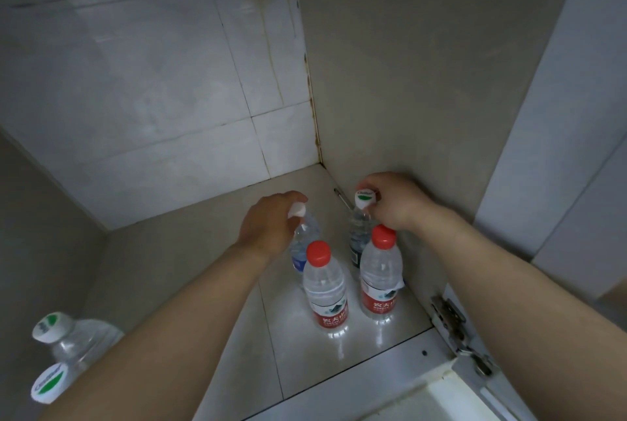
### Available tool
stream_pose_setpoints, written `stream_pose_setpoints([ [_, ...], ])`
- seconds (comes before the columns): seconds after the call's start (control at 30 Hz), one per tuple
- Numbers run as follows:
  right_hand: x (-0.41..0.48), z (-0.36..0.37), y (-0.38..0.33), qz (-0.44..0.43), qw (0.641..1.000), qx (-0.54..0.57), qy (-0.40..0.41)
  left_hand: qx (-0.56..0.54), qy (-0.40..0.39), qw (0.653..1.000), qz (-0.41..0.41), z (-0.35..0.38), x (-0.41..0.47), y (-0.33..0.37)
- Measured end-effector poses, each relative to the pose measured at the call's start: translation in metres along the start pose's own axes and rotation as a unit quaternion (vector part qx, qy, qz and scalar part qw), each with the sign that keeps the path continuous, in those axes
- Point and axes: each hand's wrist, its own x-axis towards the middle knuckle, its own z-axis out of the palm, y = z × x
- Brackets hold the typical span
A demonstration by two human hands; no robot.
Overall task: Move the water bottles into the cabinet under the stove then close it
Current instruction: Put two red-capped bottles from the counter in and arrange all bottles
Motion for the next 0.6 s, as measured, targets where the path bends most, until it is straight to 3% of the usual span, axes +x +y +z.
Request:
stream_pose_setpoints([
  [0.17, -0.005, -0.006, -0.003, 0.006, 1.0, -0.018, -0.009, -0.048, -0.026, 0.998, -0.009, -0.005, -0.007, -0.003],
  [0.33, -0.016, -0.012, -0.039, -0.058, 0.998, 0.02, 0.035, -0.026, -0.012, 0.998, -0.058, -0.026, -0.043, -0.026],
  [0.47, -0.016, 0.02, -0.082, -0.103, 0.994, 0.022, -0.031, 0.012, -0.05, 0.993, -0.103, -0.049, -0.089, -0.055],
  [0.6, -0.01, 0.048, -0.103, -0.09, 0.992, -0.066, -0.063, 0.06, -0.078, 0.987, -0.126, -0.079, -0.136, -0.087],
])
